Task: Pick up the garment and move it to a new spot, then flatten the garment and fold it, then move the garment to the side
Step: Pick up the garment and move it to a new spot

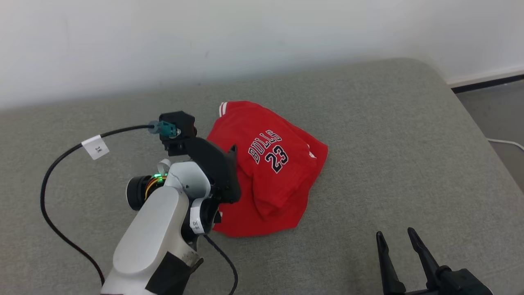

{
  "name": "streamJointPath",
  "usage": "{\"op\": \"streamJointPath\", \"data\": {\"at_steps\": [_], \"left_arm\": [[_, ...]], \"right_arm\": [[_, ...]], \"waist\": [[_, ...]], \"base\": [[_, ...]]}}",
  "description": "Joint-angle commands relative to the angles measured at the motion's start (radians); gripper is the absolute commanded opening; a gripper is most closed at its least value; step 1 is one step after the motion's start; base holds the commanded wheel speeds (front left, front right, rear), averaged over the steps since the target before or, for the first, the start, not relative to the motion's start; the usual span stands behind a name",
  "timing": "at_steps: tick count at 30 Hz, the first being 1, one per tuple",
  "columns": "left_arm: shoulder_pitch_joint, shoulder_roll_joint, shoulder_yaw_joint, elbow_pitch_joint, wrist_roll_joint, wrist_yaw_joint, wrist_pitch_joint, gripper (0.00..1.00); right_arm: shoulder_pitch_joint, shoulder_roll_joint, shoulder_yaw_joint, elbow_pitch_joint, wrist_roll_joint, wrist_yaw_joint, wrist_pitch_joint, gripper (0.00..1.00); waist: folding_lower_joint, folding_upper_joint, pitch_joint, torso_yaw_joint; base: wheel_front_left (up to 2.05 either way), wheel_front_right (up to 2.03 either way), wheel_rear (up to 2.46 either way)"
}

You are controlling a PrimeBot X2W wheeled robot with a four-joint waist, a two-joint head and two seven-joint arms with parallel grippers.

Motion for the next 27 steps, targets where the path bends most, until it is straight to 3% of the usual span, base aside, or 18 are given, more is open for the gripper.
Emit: {"op": "streamJointPath", "data": {"at_steps": [1,8,14,15,16,27], "left_arm": [[-0.032,0.003,-0.008,0.018,-0.014,0.015,-0.017,1.0],[-0.081,0.002,-0.039,0.099,-0.011,0.059,-0.024,1.0],[-0.099,0.001,-0.044,0.108,-0.044,0.035,-0.049,1.0],[-0.104,0.002,-0.047,0.105,-0.05,0.024,-0.062,0.61],[-0.11,0.002,-0.049,0.101,-0.055,0.017,-0.08,0.0],[-0.21,0.003,-0.087,0.104,-0.096,-0.045,-0.24,0.0]], "right_arm": [[-0.015,-0.001,0.006,0.001,0.009,0.003,-0.009,1.0],[-0.028,-0.001,0.009,0.013,0.025,0.003,-0.023,1.0],[-0.037,-0.001,0.008,0.024,0.034,0.003,-0.034,1.0],[-0.042,-0.001,0.012,0.026,0.035,0.003,-0.036,1.0],[-0.045,-0.001,0.015,0.028,0.036,0.003,-0.038,1.0],[-0.046,-0.001,0.028,0.03,0.026,0.003,-0.045,1.0]], "waist": [[-0.0001,-0.0001,0.053,-0.065],[-0.0001,-0.0001,0.088,-0.102],[-0.0001,-0.0001,0.101,-0.093],[-0.0001,-0.0001,0.102,-0.089],[-0.0001,-0.0001,0.103,-0.086],[-0.0001,-0.0001,0.097,-0.001]], "base": [[0.0,0.0,0.0],[0.0,0.0,0.0],[0.0,0.0,0.0],[0.0,0.0,0.0],[0.0,0.0,0.0],[0.0,0.0,0.0]]}}
